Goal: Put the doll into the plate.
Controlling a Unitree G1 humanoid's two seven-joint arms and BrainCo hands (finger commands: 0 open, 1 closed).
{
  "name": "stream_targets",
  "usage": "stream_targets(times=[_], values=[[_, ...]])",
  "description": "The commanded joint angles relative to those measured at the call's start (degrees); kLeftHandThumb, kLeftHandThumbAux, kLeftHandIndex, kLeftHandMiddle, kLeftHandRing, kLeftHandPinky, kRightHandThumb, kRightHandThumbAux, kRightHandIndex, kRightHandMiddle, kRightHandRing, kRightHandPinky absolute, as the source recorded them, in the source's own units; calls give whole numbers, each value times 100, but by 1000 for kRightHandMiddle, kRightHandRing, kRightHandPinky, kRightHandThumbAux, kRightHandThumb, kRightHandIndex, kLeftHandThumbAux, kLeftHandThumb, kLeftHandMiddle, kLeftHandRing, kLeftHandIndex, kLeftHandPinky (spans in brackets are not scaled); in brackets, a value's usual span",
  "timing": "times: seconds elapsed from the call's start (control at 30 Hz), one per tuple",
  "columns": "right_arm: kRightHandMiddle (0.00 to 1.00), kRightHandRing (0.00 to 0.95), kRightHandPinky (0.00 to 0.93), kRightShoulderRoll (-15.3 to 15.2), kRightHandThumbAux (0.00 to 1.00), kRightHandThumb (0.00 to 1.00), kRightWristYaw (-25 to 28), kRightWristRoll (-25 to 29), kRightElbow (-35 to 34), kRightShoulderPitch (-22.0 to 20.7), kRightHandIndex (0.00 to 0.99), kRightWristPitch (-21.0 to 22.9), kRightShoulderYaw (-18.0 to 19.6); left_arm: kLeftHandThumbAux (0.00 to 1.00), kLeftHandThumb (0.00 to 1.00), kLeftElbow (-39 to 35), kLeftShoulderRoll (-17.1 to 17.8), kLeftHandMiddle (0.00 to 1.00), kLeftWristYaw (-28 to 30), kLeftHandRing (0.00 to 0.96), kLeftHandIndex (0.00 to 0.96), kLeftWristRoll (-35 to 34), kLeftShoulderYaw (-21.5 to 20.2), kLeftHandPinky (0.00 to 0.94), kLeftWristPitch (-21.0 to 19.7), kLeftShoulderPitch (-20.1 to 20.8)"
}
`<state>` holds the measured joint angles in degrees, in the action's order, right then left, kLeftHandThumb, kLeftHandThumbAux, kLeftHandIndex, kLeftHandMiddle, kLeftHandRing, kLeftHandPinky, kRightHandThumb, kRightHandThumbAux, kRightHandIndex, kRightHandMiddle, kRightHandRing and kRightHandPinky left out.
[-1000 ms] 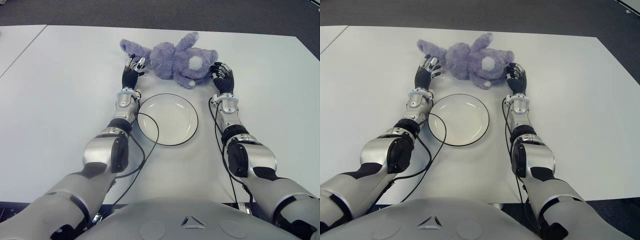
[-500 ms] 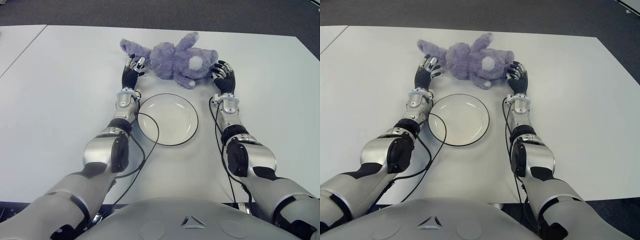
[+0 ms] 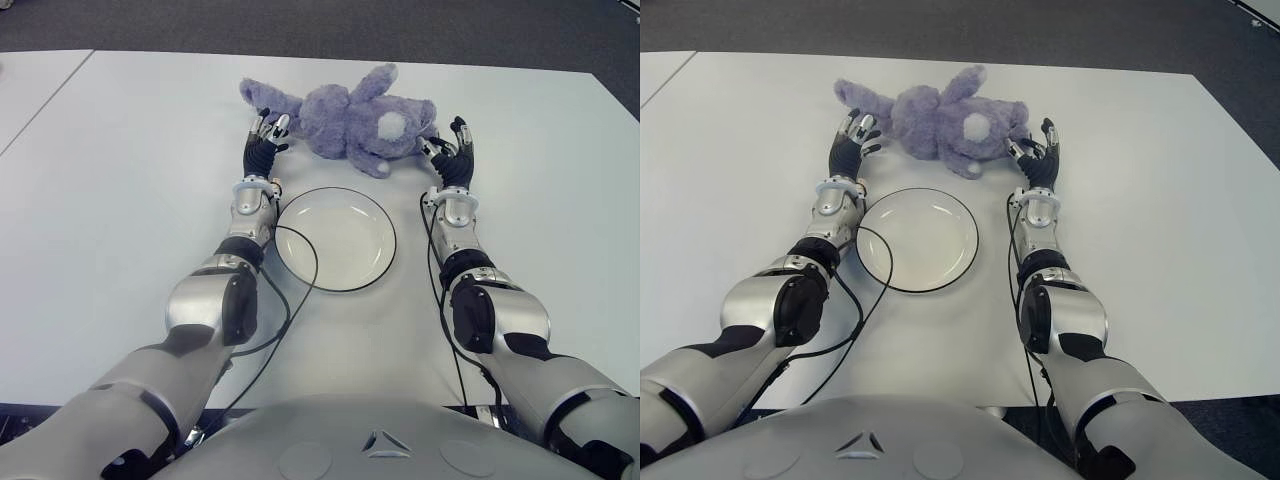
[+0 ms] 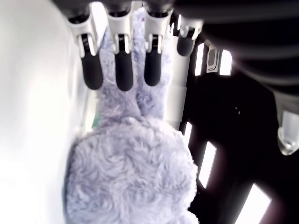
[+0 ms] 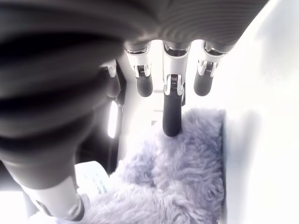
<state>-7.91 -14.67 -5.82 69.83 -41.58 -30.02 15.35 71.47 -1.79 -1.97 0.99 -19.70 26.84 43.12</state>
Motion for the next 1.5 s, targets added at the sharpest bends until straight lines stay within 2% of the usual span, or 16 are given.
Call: stream_targets(times=[0.03,0.23,0.43,0.67,0.9,1.0,1.13,1.5], values=[[5,29,72,456,714,174,-524,-91,761,776,0,665,-97,462,0,662,-163,208,-16,233,73,-92,-95,262,-633,-989],[0,15,71,364,688,172,-908,-153,755,667,0,529,-129,461,0,663,-164,206,-35,228,82,-101,-98,254,-664,-984],[0,8,59,280,661,146,-1348,-339,725,461,0,200,-264,455,0,665,-171,209,-45,229,85,-94,-90,255,-661,-984],[0,9,52,180,628,118,-1527,-512,717,353,0,63,-445,460,0,665,-179,211,-23,231,86,-117,-109,259,-665,-977],[0,0,44,14,630,114,-1423,-655,725,291,0,-47,-637,460,0,663,-186,208,-39,229,85,-94,-86,260,-602,-984],[0,0,44,-155,641,117,-1263,-696,734,223,0,61,-722,459,0,664,-193,207,-42,228,85,-88,-81,260,-598,-985],[0,7,63,-537,656,131,-1034,-858,761,41,0,259,-913,459,0,668,-197,207,-54,228,86,-86,-78,261,-649,-974],[8,24,83,-987,669,157,-924,-1058,741,-322,0,139,-1152,459,0,675,-198,206,-49,228,83,-64,-61,255,-680,-956]])
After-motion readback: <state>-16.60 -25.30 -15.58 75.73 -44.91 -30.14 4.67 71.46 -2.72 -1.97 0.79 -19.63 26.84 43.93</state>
